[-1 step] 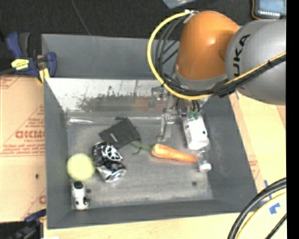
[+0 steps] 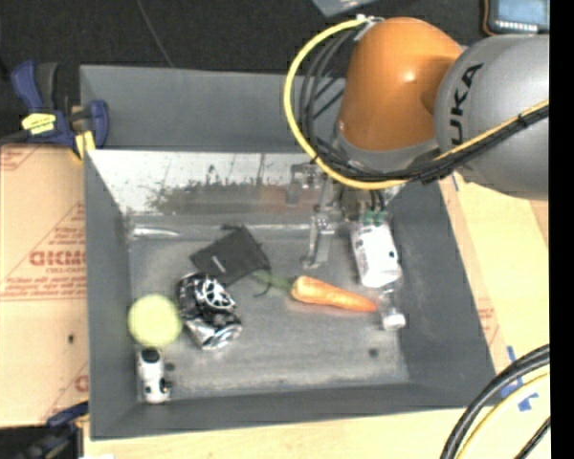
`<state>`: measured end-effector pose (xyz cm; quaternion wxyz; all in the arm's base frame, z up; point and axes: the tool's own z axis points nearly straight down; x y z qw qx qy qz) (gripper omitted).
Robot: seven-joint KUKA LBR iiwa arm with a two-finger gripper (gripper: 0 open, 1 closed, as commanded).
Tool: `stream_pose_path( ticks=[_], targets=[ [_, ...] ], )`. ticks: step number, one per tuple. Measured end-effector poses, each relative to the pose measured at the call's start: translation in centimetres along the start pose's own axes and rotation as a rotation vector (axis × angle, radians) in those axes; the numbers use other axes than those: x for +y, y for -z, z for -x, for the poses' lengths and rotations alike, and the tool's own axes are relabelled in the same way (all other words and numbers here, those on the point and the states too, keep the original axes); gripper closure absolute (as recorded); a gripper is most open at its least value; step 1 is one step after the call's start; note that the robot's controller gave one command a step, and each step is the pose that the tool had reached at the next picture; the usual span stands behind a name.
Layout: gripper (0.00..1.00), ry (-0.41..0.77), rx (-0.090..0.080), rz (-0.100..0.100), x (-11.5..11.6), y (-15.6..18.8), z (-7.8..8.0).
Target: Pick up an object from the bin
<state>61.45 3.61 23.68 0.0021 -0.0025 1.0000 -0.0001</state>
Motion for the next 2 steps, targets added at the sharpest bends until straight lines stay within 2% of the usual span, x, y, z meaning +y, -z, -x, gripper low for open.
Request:
stream_pose_path(
  ticks=[1,2],
  targets=[
    [0.0,-0.021,-0.009,0.001,0.5,-3.6,0.9],
    [0.0,0.006,0.0,-0.001,2.3,-7.7,0.5]
  ],
)
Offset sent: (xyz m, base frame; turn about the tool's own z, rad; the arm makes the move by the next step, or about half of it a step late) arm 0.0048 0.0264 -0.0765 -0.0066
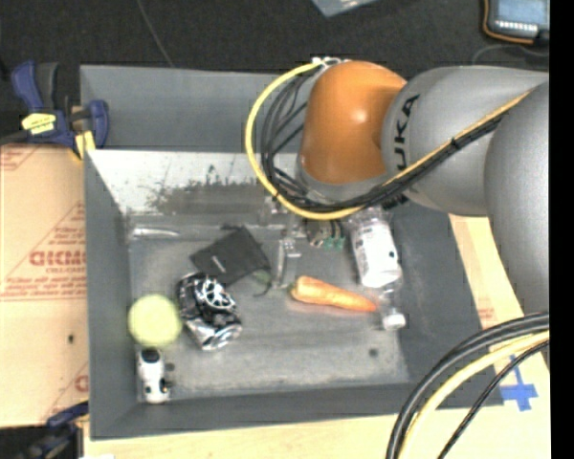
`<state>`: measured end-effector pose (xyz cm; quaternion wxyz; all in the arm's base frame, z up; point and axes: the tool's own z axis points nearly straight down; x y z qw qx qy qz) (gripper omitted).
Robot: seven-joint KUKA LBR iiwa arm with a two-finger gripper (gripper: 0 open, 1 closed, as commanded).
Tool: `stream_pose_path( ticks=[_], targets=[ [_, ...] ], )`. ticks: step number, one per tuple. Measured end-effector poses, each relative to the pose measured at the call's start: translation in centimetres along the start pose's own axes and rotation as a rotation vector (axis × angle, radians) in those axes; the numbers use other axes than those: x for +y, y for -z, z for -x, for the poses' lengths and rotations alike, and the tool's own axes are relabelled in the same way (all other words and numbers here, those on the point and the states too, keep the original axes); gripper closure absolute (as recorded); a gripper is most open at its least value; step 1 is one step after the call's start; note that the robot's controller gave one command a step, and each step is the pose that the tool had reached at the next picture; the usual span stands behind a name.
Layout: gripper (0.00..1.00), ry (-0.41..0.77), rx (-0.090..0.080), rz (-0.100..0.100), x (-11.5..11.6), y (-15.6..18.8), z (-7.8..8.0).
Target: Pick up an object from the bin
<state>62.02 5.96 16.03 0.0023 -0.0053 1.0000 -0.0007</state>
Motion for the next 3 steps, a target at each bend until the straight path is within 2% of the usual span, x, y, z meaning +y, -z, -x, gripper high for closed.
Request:
stream_pose_path(
  ticks=[1,2,3],
  targets=[
    [0.0,0.084,-0.006,-0.001,1.4,1.1,1.1],
    [0.0,0.316,-0.009,0.0,1.6,-0.5,1.5],
    [0.0,0.174,-0.008,0.002,2.0,-2.4,1.2]
  ],
)
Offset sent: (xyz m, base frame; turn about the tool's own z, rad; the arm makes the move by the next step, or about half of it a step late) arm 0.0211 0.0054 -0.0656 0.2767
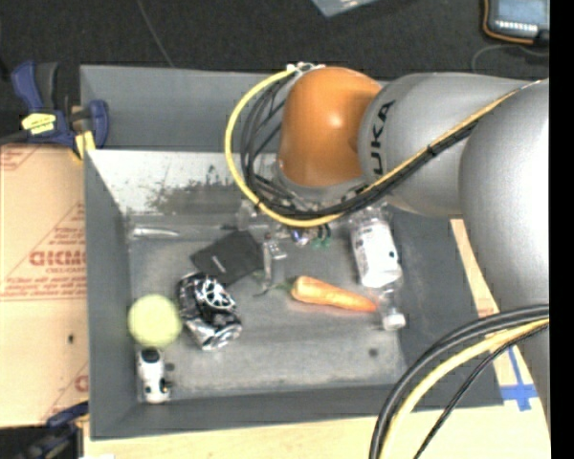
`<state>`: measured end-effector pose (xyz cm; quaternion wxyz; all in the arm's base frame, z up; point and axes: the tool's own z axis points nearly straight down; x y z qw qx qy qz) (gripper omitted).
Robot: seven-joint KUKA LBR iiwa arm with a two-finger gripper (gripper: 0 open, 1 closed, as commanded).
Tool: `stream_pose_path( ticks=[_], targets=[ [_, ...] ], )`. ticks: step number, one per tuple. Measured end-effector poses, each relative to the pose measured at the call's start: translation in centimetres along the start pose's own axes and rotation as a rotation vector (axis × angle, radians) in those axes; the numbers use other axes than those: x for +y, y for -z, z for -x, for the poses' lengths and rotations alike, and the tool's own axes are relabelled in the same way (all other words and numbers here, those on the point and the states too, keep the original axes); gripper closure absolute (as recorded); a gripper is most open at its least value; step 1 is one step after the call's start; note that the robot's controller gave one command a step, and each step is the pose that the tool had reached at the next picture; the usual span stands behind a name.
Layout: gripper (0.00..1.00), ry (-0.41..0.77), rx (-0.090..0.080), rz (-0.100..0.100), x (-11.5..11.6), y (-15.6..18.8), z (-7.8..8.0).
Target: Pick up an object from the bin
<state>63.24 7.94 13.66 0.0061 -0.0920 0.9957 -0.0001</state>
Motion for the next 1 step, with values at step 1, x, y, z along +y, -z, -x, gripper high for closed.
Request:
stream_pose_path(
  ticks=[1],
  targets=[
    [0.0,-0.215,-0.001,0.0,0.92,-1.84,0.31]
  ],
)
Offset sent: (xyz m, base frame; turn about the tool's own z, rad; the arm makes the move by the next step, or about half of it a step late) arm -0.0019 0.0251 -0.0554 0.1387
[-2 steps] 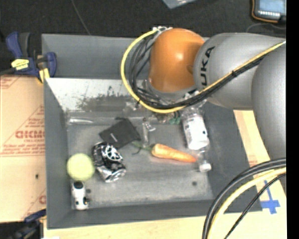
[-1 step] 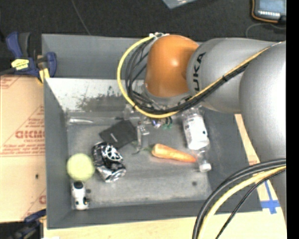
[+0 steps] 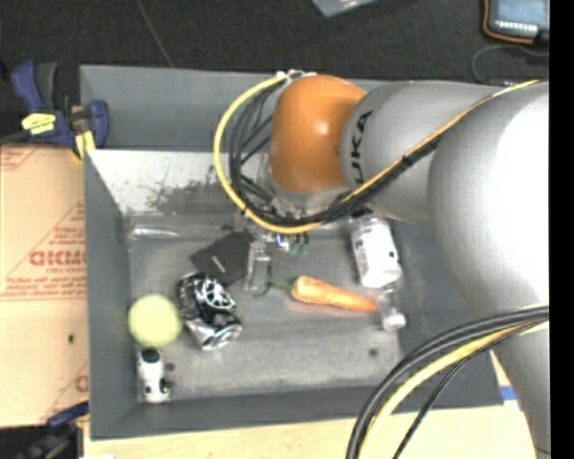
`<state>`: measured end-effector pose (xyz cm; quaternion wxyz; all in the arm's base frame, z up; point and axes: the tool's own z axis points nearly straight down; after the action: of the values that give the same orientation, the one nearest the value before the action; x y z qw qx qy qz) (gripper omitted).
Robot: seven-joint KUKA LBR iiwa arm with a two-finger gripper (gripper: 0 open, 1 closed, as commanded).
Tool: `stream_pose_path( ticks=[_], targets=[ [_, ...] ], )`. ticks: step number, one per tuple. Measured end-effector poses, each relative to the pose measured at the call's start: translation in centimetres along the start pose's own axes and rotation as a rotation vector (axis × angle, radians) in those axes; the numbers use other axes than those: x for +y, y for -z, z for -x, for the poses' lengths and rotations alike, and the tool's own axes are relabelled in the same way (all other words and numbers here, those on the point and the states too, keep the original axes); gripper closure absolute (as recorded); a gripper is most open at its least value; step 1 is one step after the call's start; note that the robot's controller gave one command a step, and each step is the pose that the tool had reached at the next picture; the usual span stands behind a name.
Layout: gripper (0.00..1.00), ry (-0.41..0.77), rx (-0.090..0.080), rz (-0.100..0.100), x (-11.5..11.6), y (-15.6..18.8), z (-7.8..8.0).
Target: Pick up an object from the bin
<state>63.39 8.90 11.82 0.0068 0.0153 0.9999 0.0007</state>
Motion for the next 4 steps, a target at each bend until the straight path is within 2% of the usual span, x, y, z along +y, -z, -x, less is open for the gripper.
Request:
stream_pose_path(
  ticks=[1,2,3,4],
  targets=[
    [0.0,0.062,-0.003,-0.001,1.0,-2.8,-0.2],
    [1.0,-0.076,-0.003,0.001,0.1,-3.1,-0.5],
    [1.0,-0.076,-0.003,0.001,0.1,-3.2,-0.5],
    [1.0,-0.052,-0.007,0.001,2.0,-4.1,0.8]
  ],
)
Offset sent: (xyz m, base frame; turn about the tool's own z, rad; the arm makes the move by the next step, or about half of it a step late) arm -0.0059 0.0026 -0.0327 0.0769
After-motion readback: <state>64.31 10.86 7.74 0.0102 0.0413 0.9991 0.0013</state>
